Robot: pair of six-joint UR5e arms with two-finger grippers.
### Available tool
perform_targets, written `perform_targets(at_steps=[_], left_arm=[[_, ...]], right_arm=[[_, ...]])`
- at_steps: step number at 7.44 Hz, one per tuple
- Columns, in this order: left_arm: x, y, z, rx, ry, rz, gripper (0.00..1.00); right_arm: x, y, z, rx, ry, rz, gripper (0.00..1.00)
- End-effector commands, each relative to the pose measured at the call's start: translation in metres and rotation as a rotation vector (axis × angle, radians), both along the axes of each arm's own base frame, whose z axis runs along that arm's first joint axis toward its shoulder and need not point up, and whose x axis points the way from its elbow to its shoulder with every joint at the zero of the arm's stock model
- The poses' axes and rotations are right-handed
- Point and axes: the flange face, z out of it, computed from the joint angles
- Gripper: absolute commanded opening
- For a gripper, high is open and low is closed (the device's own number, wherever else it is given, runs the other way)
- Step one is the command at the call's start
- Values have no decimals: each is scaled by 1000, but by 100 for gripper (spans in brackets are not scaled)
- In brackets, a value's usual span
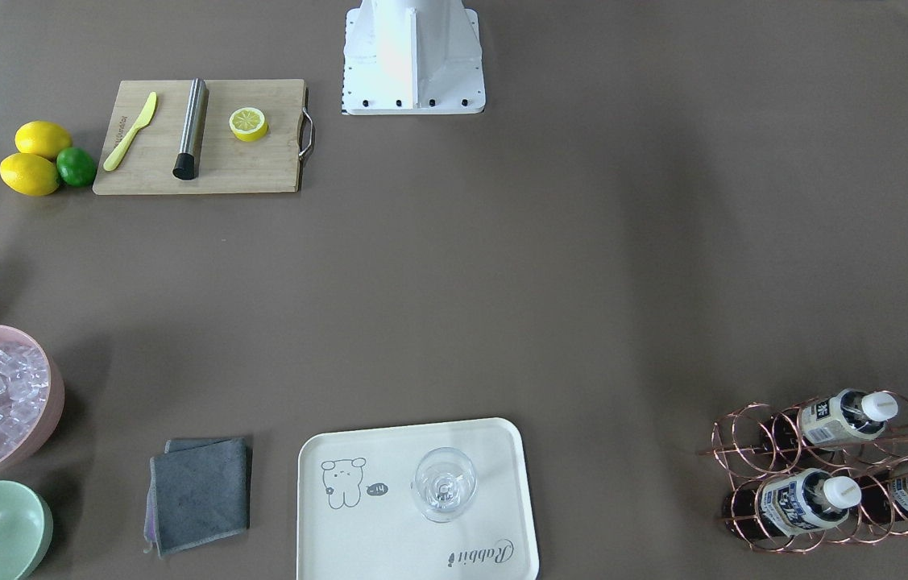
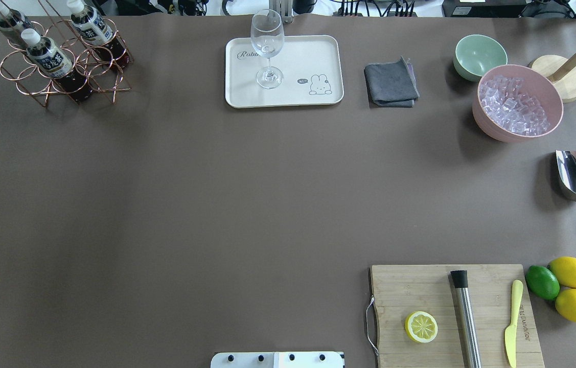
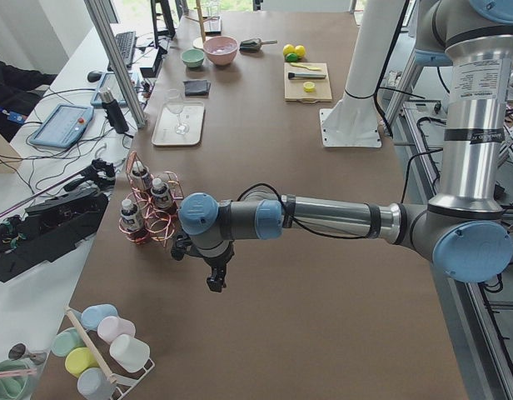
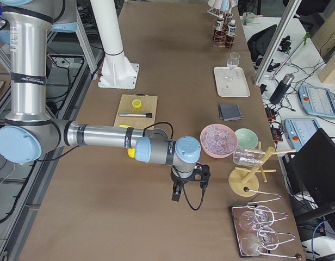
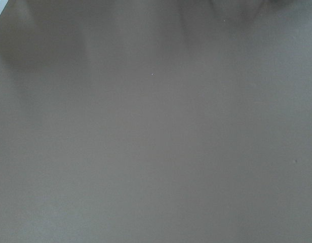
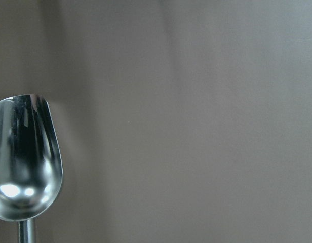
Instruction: Take tea from basket to plate
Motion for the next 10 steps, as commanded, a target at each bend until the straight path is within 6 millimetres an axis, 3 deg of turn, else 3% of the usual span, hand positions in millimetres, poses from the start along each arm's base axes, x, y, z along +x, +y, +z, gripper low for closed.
perform_targets(at_steps=[1, 4, 7, 10], left_arm=[[-9, 3, 0, 3, -4, -15, 98], [-10, 6, 4, -6, -3, -18, 98], [-18, 4, -12, 33, -19, -28, 98], [-17, -13, -31, 175, -20, 70, 98]], right_arm=[[0, 1, 1, -1, 0, 0, 100], [0, 1, 1, -1, 0, 0, 100], [0, 1, 1, -1, 0, 0, 100], [0, 1, 1, -2, 0, 0, 100]])
